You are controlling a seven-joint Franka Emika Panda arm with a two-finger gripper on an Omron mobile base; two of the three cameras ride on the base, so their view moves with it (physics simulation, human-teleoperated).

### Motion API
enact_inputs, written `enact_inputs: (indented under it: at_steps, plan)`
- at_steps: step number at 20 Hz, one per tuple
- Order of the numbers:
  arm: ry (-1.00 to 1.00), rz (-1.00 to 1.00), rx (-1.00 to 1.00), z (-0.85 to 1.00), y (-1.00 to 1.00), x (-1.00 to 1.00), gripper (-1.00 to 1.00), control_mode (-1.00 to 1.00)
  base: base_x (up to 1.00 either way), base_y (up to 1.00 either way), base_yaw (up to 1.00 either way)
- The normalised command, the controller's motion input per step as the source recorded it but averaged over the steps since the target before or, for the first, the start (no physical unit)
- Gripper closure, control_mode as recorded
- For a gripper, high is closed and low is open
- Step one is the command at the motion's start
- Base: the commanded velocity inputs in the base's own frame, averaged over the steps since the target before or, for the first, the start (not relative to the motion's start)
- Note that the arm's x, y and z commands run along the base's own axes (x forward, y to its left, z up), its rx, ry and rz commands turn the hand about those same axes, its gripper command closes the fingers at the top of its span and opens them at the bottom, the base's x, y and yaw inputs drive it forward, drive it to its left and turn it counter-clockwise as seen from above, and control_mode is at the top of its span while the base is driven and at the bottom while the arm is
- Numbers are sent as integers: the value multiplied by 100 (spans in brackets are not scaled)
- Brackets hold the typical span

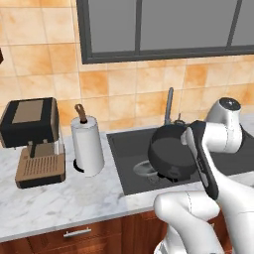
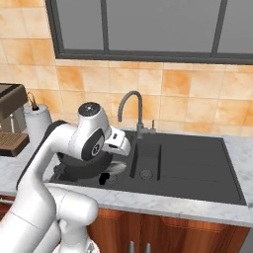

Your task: Move the pot and pan from the stove into the sink.

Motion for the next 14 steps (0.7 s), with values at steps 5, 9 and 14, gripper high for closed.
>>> enact_inputs:
  at_steps: [5,9,14]
  plan:
    - [-5,-3,0,-43,14,51,100,-100,0,0,0]
    - [-10,-5,0,-36,23,66,100,-100,0,0,0]
    - [-9,-5,0,-35,18,62,100,-100,0,0,0]
